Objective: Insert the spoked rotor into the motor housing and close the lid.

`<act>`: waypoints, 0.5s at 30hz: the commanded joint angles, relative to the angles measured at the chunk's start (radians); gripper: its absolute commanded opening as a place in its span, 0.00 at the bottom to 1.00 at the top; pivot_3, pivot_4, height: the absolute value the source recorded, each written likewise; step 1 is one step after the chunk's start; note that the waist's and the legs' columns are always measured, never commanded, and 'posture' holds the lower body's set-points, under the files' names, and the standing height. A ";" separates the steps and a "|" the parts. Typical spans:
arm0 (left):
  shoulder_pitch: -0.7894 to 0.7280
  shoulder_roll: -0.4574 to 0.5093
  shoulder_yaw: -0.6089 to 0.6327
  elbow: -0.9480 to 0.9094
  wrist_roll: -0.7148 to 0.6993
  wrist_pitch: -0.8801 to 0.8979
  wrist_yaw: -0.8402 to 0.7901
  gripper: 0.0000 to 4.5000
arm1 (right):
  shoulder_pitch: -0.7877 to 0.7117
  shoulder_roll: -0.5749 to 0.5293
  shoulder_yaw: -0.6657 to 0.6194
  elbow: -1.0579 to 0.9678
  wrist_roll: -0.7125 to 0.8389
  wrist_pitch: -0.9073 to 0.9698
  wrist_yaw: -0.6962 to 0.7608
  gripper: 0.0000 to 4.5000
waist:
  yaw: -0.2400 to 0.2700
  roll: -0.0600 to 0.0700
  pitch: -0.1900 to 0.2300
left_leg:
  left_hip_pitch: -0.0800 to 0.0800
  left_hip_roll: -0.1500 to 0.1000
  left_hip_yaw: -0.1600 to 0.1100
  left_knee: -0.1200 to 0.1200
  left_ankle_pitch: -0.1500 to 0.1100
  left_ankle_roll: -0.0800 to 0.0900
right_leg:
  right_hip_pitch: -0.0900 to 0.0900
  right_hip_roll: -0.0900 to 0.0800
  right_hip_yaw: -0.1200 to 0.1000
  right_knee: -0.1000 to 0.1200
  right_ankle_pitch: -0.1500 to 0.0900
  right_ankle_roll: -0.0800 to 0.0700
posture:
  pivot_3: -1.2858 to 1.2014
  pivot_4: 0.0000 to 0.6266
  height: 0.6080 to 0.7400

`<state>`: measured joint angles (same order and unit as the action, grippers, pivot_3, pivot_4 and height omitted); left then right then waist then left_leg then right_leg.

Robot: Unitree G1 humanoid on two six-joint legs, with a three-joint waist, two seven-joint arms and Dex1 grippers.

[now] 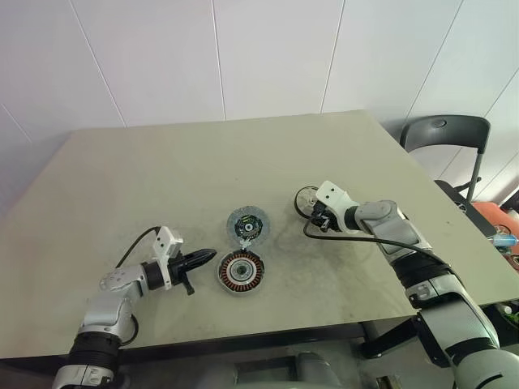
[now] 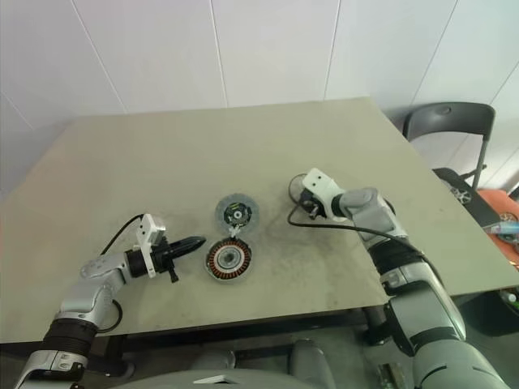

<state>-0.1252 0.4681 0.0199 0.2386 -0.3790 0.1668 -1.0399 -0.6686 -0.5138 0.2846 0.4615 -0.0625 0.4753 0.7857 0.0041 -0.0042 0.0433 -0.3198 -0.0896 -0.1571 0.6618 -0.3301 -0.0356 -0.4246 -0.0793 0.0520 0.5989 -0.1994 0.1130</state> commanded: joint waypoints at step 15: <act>-0.018 0.012 0.007 -0.040 -0.002 0.006 0.003 0.00 | 0.026 0.033 -0.146 -0.326 0.250 0.054 0.118 0.32 | 0.009 0.000 0.000 | 0.000 0.000 -0.001 0.000 0.000 0.000 | 0.000 0.000 0.000 0.000 0.000 0.000 | 0.52 0.00 1.00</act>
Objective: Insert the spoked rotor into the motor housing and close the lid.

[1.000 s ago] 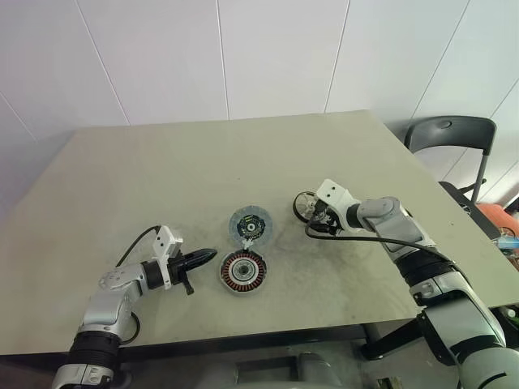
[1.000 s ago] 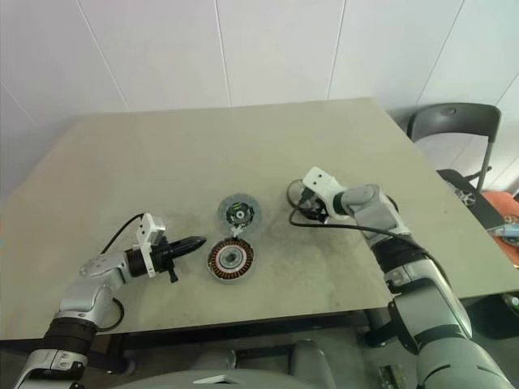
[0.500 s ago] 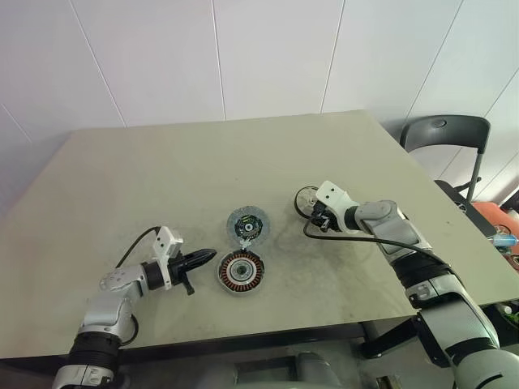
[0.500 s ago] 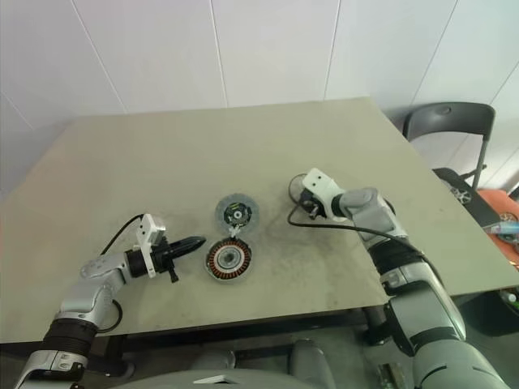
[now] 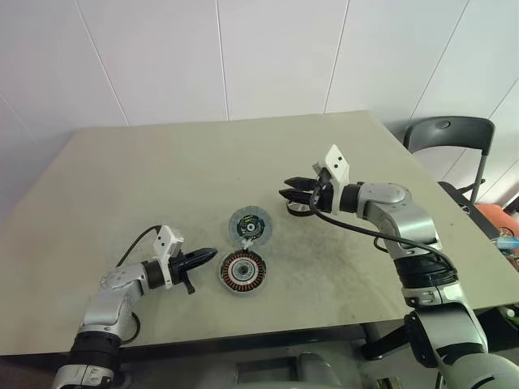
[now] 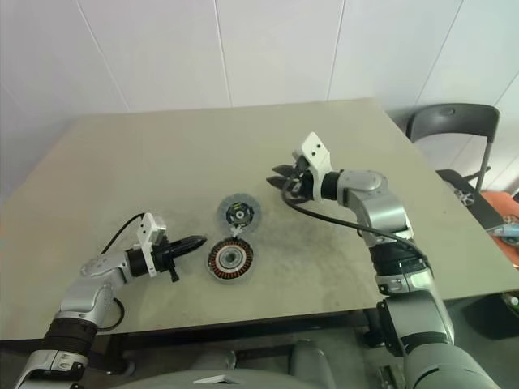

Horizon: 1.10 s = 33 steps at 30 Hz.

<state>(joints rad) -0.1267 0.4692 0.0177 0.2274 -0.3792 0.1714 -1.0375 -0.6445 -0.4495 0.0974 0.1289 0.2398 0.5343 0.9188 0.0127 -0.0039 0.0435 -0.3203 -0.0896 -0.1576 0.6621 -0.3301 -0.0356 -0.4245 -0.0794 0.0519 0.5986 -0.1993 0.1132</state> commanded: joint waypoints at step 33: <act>-0.015 0.010 0.012 -0.028 -0.002 -0.006 0.011 0.00 | -0.009 -0.029 0.166 0.230 -0.328 -0.184 -0.120 0.01 | -0.003 0.000 0.000 | 0.000 0.000 0.001 0.000 0.000 0.000 | -0.001 0.000 0.000 0.000 0.000 0.000 | 0.52 0.00 1.00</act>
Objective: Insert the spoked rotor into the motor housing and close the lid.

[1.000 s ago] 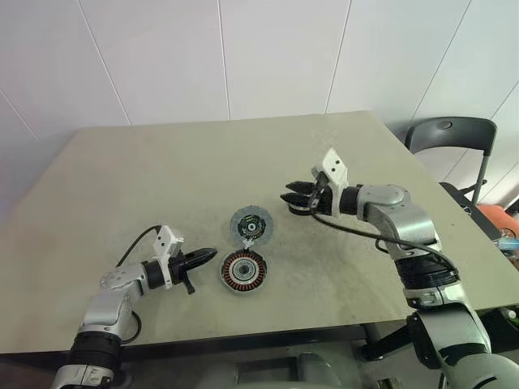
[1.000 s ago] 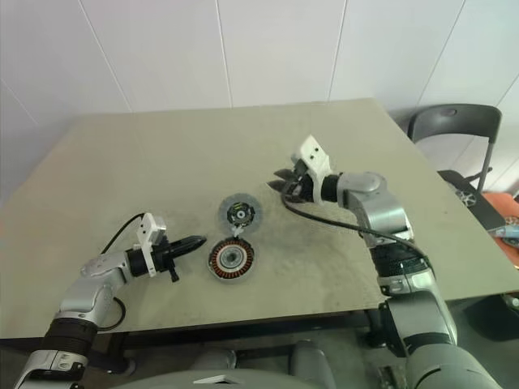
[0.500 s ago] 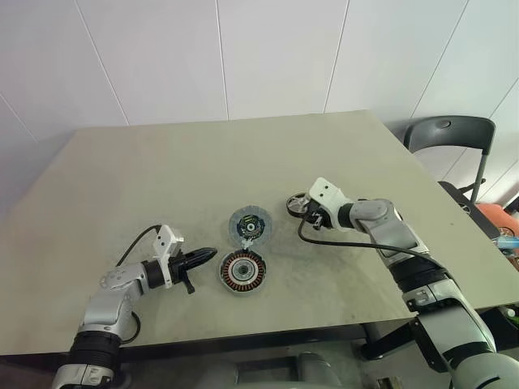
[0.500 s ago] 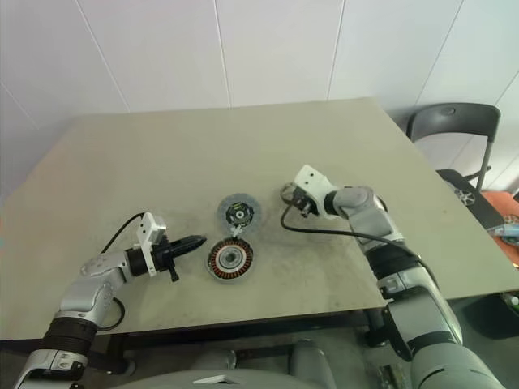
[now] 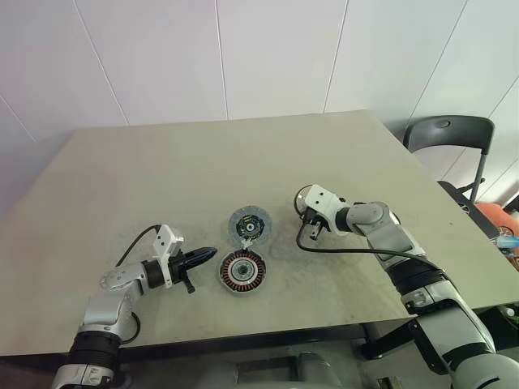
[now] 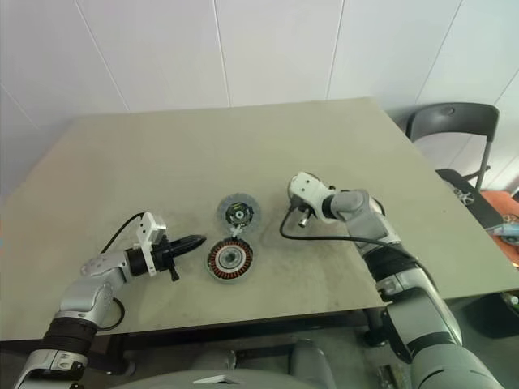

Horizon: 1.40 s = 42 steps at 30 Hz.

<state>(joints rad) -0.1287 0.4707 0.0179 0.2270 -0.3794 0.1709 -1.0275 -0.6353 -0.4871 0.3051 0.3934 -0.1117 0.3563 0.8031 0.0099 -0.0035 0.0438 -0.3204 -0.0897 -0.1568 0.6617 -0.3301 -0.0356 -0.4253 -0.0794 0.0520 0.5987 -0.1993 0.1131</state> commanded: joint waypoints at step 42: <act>0.096 0.147 0.194 -0.368 -0.149 0.096 0.027 0.00 | -0.233 0.019 0.413 -0.272 0.147 -0.023 0.673 0.01 | -0.002 0.000 0.000 | 0.000 0.000 -0.001 0.000 0.000 0.000 | -0.002 0.000 -0.001 0.001 0.000 0.000 | 0.52 0.00 1.00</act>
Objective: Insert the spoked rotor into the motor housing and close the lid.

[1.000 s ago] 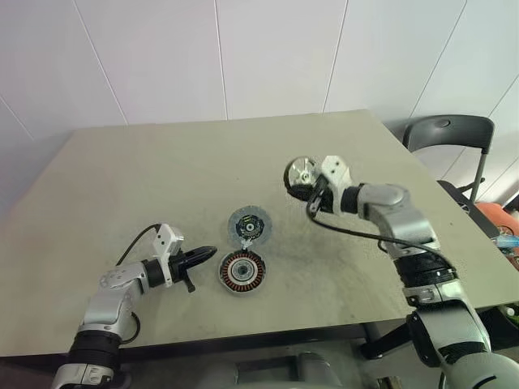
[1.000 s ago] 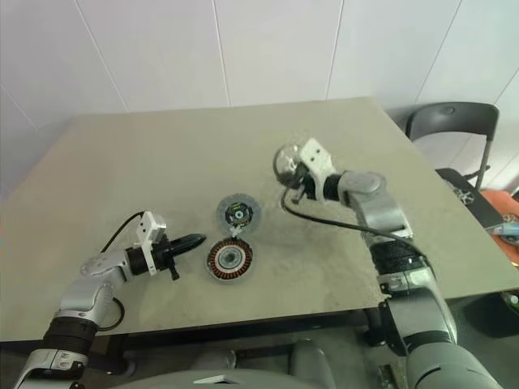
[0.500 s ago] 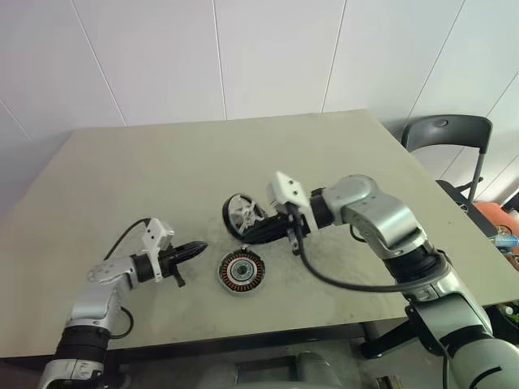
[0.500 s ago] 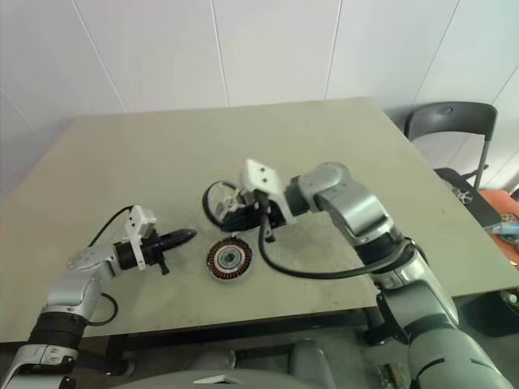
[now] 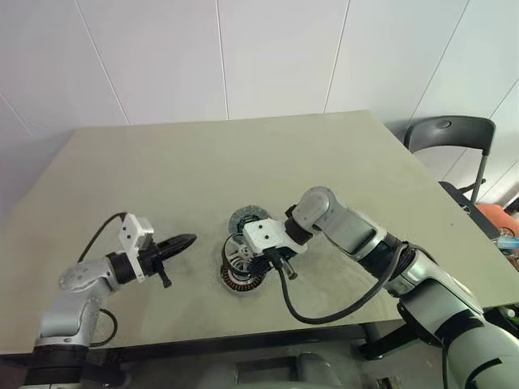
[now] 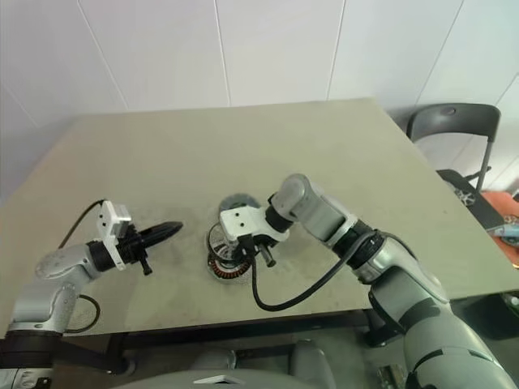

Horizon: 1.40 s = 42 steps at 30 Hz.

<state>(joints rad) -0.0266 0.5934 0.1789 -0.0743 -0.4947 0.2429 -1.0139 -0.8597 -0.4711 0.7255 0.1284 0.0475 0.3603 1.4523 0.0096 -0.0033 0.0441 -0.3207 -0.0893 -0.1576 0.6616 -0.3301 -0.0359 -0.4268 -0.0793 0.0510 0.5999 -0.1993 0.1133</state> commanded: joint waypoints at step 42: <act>-0.054 0.024 -0.011 -0.065 0.007 0.056 0.080 0.00 | 0.054 0.051 -0.058 -0.082 0.025 0.035 0.068 0.46 | 0.000 0.000 0.000 | 0.000 0.000 0.000 0.000 0.000 0.000 | 0.000 0.000 0.000 0.000 0.000 0.000 | 0.52 0.00 1.00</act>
<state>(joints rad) -0.0593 0.6094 0.1687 -0.1197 -0.4877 0.3005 -0.9350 -0.7936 -0.4258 0.7150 0.0837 0.0319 0.3889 1.5095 0.0101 -0.0033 0.0441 -0.3207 -0.0894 -0.1575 0.6615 -0.3301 -0.0360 -0.4268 -0.0792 0.0509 0.5999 -0.1993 0.1132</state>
